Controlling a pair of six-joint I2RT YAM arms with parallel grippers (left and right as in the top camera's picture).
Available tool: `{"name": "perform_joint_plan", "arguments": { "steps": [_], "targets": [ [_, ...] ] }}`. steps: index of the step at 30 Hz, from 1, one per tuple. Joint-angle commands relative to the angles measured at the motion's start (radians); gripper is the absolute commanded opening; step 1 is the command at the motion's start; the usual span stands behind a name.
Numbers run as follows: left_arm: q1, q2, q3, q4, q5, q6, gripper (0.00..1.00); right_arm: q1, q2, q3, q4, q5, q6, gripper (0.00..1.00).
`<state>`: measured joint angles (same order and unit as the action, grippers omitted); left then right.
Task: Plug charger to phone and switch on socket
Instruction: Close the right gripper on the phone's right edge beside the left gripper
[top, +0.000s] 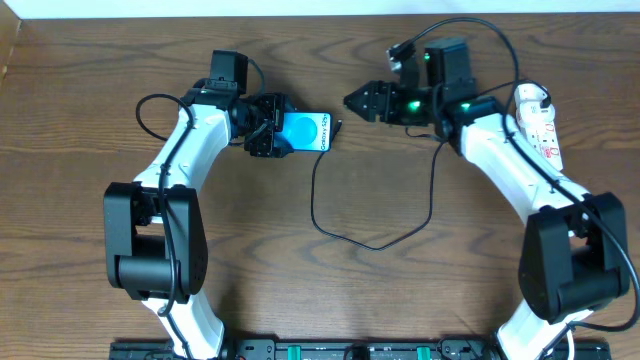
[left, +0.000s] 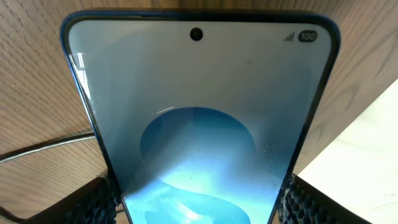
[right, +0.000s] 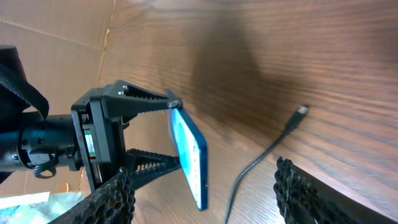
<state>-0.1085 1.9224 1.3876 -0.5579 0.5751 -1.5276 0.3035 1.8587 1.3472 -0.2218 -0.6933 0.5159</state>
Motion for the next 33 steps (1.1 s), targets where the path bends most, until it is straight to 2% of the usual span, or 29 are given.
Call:
{"name": "perform_joint_plan", "arguments": {
  "steps": [1, 20, 33],
  "targets": [
    [0.000, -0.034, 0.006, 0.010, 0.050, -0.039, 0.59, 0.037, 0.044, 0.020, 0.024, 0.013, 0.045, 0.70],
    [0.000, -0.034, 0.006, 0.022, 0.152, -0.039, 0.59, 0.133, 0.134, 0.020, 0.119, 0.023, 0.044, 0.46],
    [0.000, -0.034, 0.006, 0.022, 0.200, -0.039, 0.59, 0.161, 0.147, 0.020, 0.133, 0.049, 0.045, 0.36]
  ]
}}
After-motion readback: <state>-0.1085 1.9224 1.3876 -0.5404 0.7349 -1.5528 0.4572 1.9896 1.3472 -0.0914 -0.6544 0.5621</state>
